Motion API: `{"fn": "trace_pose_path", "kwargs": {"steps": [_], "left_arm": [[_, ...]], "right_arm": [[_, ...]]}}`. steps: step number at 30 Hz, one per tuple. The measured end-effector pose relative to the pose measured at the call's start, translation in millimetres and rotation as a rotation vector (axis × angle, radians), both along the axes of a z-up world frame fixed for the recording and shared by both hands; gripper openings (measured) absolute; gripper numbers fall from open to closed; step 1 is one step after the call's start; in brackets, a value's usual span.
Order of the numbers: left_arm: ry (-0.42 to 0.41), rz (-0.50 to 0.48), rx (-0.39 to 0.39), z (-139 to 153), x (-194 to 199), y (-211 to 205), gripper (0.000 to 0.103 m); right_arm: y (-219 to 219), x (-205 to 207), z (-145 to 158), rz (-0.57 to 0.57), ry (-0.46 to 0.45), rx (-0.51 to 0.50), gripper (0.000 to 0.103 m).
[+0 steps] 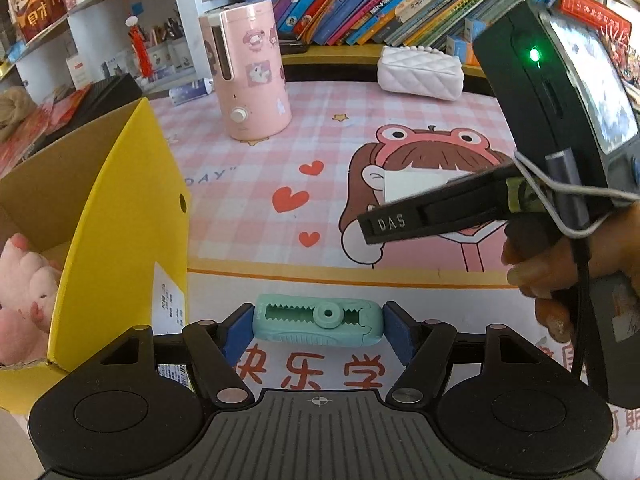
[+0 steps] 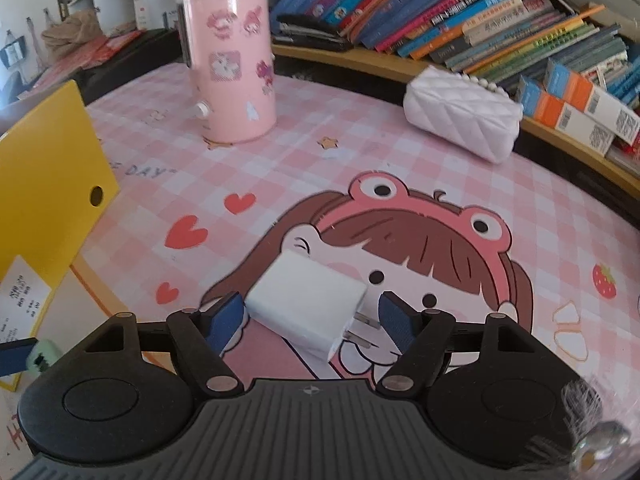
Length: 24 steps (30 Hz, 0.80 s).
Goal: Organize objects
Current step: 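Grasp the mint-green toy with the left gripper while the right gripper grasps the white charger, then carry the green toy and white charger in both grippers over the yellow box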
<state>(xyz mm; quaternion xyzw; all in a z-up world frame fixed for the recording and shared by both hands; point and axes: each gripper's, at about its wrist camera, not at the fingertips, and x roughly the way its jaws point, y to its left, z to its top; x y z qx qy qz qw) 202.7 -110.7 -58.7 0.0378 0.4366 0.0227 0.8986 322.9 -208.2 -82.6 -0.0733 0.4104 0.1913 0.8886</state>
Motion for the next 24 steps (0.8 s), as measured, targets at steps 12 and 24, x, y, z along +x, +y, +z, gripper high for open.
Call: {"fn": "trace_pose_path", "kwargs": {"steps": [12, 24], "left_arm": [[-0.032, 0.005, -0.02, 7, -4, 0, 0.069], [-0.129, -0.048, -0.079, 32, -25, 1, 0.069]], "right_arm": [[-17, -18, 23, -0.022, -0.055, 0.033, 0.068], [-54, -75, 67, -0.165, -0.072, 0.105, 0.068]]}}
